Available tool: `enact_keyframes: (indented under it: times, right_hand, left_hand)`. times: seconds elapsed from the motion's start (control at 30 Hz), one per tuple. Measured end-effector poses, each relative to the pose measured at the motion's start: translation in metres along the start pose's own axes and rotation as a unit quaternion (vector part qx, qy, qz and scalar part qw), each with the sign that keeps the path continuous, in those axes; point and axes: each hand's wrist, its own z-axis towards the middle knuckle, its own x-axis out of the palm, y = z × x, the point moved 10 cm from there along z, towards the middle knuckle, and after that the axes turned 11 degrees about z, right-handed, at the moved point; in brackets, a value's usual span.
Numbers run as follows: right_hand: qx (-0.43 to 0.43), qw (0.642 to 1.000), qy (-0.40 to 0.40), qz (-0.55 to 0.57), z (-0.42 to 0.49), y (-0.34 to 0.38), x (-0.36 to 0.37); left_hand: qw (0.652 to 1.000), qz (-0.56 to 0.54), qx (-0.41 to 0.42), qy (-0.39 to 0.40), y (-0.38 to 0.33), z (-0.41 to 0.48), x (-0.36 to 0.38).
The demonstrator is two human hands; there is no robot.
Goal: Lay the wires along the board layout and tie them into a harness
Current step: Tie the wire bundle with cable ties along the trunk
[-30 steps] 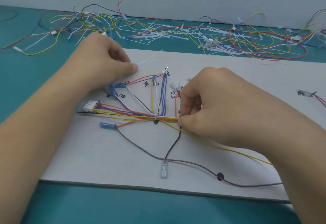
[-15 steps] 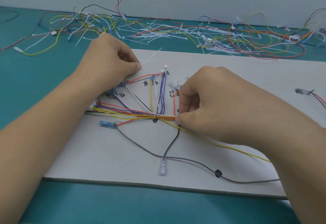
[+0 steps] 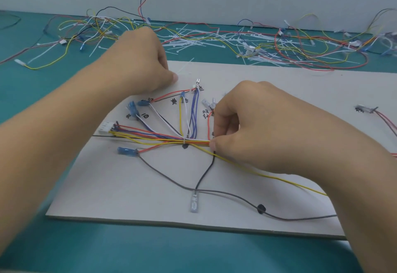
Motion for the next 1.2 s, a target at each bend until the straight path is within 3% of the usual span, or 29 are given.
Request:
enact_keyframes:
  times: [0.2, 0.33, 0.57, 0.73, 0.87, 1.03, 1.2]
  right_hand:
    - [0.007, 1.0, 0.006, -0.001, -0.001, 0.0, 0.0]
    - [0.001, 1.0, -0.016, 0.004, 0.0, 0.0, -0.008]
    - [-0.065, 0.966, -0.224, 0.112, -0.005, 0.001, -0.058]
    - [-0.081, 0.989, -0.12, 0.01, -0.001, 0.01, -0.042]
    - [-0.1, 0.989, -0.077, 0.081, 0.0, 0.013, -0.033]
    - [-0.089, 0.96, -0.035, 0.264, -0.003, 0.013, -0.03]
    - [-0.038, 0.979, -0.048, 0.195, -0.002, 0.001, -0.032]
  left_hand:
    - [0.999, 0.031, 0.004, 0.027, -0.003, 0.006, 0.009]
    - [0.998, -0.028, 0.036, 0.042, 0.0, 0.0, -0.001]
    - [0.95, -0.203, 0.221, 0.081, -0.03, -0.044, -0.011]
    - [0.928, -0.259, 0.26, 0.068, -0.04, -0.052, -0.018]
    - [0.912, -0.302, 0.27, 0.066, -0.044, -0.053, -0.02]
    - [0.903, -0.319, 0.276, 0.079, -0.052, -0.056, -0.02]
    - [0.907, -0.284, 0.289, 0.115, -0.06, -0.062, -0.012]
